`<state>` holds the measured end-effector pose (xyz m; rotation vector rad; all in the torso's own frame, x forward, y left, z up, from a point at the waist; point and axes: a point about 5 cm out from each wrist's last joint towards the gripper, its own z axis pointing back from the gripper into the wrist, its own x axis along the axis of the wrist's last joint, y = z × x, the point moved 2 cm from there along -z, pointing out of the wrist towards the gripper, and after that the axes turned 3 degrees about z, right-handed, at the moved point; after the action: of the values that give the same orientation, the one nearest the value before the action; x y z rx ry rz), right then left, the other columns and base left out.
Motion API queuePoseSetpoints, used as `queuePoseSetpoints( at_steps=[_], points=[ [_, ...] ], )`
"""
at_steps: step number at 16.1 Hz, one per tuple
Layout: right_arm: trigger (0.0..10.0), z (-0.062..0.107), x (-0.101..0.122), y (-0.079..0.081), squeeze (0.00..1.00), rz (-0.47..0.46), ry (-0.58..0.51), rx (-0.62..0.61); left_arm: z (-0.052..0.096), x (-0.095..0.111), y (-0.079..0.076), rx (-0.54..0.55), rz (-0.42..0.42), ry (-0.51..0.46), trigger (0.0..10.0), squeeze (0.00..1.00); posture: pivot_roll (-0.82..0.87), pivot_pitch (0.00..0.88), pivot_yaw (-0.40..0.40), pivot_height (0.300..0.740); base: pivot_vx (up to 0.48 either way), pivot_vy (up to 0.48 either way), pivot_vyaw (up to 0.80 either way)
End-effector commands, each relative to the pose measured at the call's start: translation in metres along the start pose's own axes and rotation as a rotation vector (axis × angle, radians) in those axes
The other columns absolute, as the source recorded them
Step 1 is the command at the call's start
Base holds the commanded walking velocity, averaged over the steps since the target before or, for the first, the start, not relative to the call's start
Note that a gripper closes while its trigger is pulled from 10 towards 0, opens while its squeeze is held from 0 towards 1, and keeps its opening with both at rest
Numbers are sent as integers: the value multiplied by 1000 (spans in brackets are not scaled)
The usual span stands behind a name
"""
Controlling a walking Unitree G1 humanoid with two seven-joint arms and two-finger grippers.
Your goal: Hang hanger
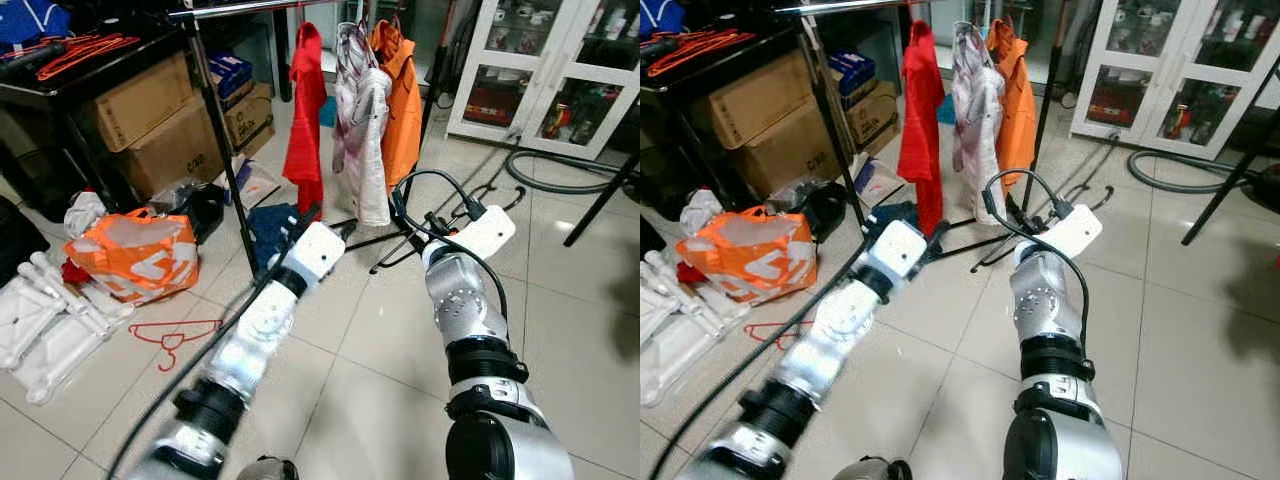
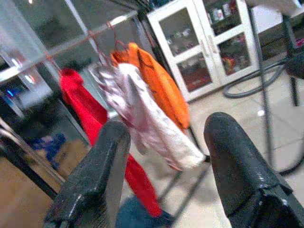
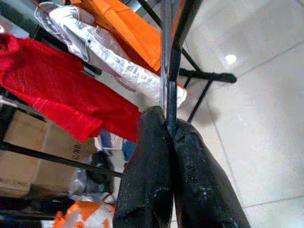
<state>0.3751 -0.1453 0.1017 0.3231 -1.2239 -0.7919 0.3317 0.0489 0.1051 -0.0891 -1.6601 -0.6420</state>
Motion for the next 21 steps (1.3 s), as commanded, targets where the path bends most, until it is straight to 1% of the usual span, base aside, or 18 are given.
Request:
queuePoseSetpoints(
  at_steps=[1, 2, 4, 5, 7, 9, 10, 12, 13, 14, 15, 16, 17, 18, 19, 20, 21],
  points=[
    [0, 2, 13, 19, 0, -58, -26, 46, 2, -12, -9, -17, 12, 41, 10000, 0, -91, 0, 45, 740, 0, 0, 0],
    [0, 3, 13, 20, 0, -62, -27, 49, 2, -12, -10, -23, 9, 40, 10000, 0, -91, 0, 45, 740, 0, 0, 0],
    [0, 6, 17, 26, 0, -66, -39, 67, -6, -1, -15, -37, -5, 5, 10000, 0, -97, 0, 47, 740, 0, 0, 0],
    [0, 6, 17, 29, 0, -62, -47, 72, -10, 6, -24, -77, -10, -7, 10000, 0, -100, 0, 49, 740, 0, 0, 0],
    [0, 8, 17, 33, 0, -67, -47, 76, -14, 5, -34, -126, -11, 8, 10000, 0, -107, 0, 51, 740, 0, 0, 0],
    [0, 11, 17, 41, 0, -66, -40, 103, -16, 2, -45, -188, -30, 34, 10000, 0, -111, 0, 49, 740, 0, 0, 0],
    [0, 12, 17, 44, 0, -60, -39, 121, -16, 4, -45, -194, -21, 24, 10000, 0, -116, 0, 51, 740, 0, 0, 0],
    [0, 18, 23, 48, 0, 73, -79, 244, -11, 2, -24, -158, -19, 7, 10000, 0, -124, 0, 48, 740, 0, 0, 0],
    [0, 16, 24, 34, 0, 198, -95, 236, -1, -10, -3, -114, -14, 40, 10000, 0, -124, 0, 48, 740, 0, 0, 0],
    [0, 11, 24, 16, 0, 335, -94, 227, 10, -23, 19, -71, -13, 85, 10000, 0, -114, 0, 45, 740, 0, 0, 0],
    [0, 8, 27, 0, 0, 405, -94, 218, 19, -32, 35, -37, -6, 116, 10000, 0, -114, 0, 45, 740, 0, 0, 0],
    [0, 7, 25, -13, 0, 556, -75, 266, 28, -35, 51, -23, -7, 122, 10000, 0, -96, 0, 42, 740, 0, 0, 0],
    [0, 7, 21, -23, 0, 716, -49, 321, 33, -32, 59, -44, 17, 110, 10000, 0, -89, 0, 39, 740, 0, 0, 0],
    [0, 8, 17, -31, 0, 837, -20, 358, 36, -26, 59, -107, 57, 88, 10000, 0, -81, 0, 34, 740, 0, 0, 0],
    [0, 7, 15, -38, 0, 961, -14, 387, 41, -16, 55, -231, 83, 62, 10000, 0, -73, 0, 29, 740, 0, 0, 0],
    [0, 9, 11, -39, 0, 1064, 6, 448, 48, -6, 53, -352, 92, 41, 10000, 0, -71, 0, 26, 740, 0, 0, 0],
    [0, 10, 9, -36, 0, 1111, 15, 503, 52, 2, 55, -422, 82, 27, 10000, 0, -70, 0, 26, 740, 0, 0, 0]
  ],
)
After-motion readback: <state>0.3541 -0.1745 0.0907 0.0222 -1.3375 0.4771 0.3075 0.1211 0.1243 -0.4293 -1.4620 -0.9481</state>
